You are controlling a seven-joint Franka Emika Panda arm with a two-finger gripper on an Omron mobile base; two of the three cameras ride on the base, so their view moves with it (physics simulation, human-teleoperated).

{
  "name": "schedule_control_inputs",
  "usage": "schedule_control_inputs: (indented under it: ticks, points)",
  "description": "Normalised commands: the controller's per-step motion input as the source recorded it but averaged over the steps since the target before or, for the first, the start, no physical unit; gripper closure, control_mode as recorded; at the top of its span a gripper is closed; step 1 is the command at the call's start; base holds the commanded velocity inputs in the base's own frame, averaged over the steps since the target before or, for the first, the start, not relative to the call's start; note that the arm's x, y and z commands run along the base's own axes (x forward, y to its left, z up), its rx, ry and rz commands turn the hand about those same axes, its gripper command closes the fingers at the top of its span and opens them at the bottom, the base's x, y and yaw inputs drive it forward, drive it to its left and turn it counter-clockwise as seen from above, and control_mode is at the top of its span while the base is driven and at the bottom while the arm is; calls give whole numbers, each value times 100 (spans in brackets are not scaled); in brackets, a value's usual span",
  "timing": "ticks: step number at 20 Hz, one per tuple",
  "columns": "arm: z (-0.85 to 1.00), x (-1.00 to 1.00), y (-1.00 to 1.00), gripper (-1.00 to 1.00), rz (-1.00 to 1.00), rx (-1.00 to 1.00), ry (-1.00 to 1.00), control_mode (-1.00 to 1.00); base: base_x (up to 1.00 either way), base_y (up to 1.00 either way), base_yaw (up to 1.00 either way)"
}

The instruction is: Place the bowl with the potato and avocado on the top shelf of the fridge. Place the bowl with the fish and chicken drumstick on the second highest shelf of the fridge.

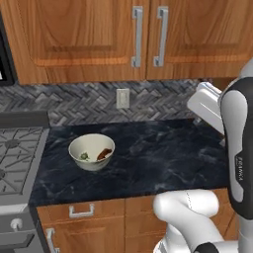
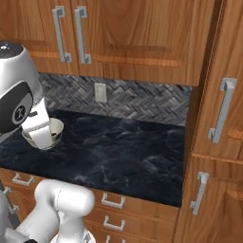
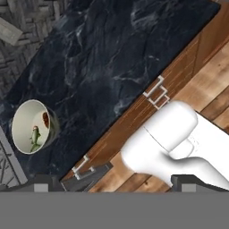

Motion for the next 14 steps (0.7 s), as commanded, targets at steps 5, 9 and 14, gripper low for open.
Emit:
schedule_control_inputs:
  ticks: [5,9,14]
  points:
    - [0,0,0,-100,0,0,0,100,25,7,13]
    - [0,0,0,-100,0,0,0,100,42,43,0]
    - [0,0,0,-100,0,0,0,100,31,71,1]
